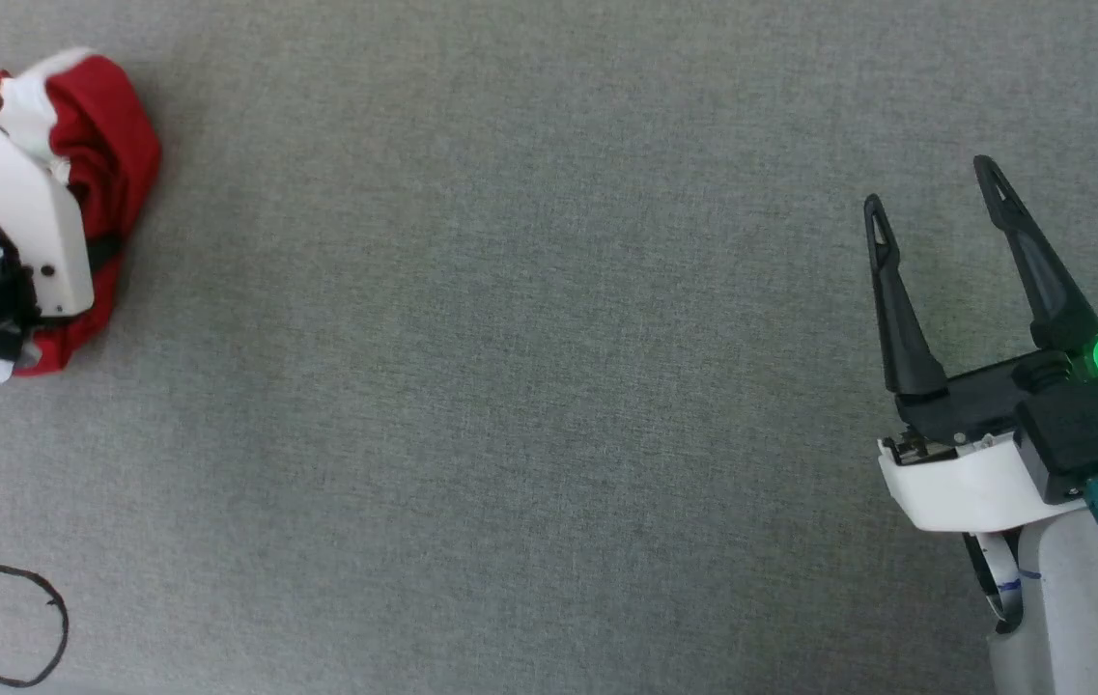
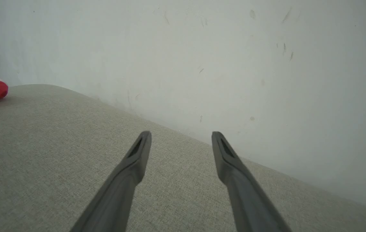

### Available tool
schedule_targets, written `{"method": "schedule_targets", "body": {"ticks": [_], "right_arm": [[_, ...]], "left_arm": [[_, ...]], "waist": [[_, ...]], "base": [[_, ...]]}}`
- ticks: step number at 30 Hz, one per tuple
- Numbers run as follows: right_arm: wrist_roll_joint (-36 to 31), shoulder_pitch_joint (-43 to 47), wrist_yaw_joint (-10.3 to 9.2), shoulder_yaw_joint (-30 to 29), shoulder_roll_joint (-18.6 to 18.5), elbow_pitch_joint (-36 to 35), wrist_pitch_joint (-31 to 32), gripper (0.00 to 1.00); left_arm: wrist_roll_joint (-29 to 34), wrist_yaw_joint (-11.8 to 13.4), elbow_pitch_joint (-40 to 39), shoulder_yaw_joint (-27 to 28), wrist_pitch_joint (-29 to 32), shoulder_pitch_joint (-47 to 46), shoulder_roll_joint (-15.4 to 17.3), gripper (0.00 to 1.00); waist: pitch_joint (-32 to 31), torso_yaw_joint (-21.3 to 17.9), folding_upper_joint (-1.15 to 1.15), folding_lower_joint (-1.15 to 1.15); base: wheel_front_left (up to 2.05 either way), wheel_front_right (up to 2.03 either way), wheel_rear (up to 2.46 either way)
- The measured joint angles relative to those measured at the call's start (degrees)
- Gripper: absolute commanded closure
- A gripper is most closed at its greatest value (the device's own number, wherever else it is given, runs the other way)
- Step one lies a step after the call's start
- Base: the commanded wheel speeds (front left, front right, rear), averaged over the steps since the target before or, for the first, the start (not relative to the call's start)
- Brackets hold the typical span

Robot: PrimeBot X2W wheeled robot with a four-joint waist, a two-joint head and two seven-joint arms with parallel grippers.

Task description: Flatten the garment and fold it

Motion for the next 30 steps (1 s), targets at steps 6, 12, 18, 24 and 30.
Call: {"method": "schedule_targets", "body": {"ticks": [6, 12, 18, 24, 30], "right_arm": [[0.2, 1.1, 0.00, -0.8, 0.4, 0.6, 0.0, 0.00], [1.3, 4.2, 0.00, -1.2, 0.9, 1.2, 0.0, 0.00], [3.0, 5.2, 0.00, -1.4, 1.1, 1.2, 0.0, 0.00], [5.7, 6.6, 0.00, -1.4, 1.1, 1.2, 0.0, 0.00], [7.2, 7.1, 0.00, -1.4, 1.1, 1.3, 0.0, 0.00]], "left_arm": [[0.0, 0.0, -1.7, -4.2, -3.1, -0.1, 2.2, 1.00], [0.1, 0.0, -9.2, -9.8, -5.5, -2.8, 4.5, 1.00], [-0.1, 0.0, -16.0, -14.1, -6.9, -6.4, 5.4, 1.00], [-1.0, 0.0, -23.7, -19.2, -8.2, -11.5, 4.7, 1.00], [-2.5, 0.0, -28.7, -23.6, -9.8, -16.3, 1.7, 1.00]], "waist": [[-3.3, 0.3, 0.01, 0.00], [-8.0, 1.0, 0.01, 0.00], [-12.0, 1.0, 0.01, -0.01], [-15.6, -1.1, 0.01, -0.01], [-17.4, -6.1, 0.01, 0.00]], "base": [[0.00, 0.00, 0.00], [0.00, 0.00, 0.00], [0.00, 0.00, 0.00], [0.00, 0.00, 0.00], [0.00, 0.00, 0.00]]}}
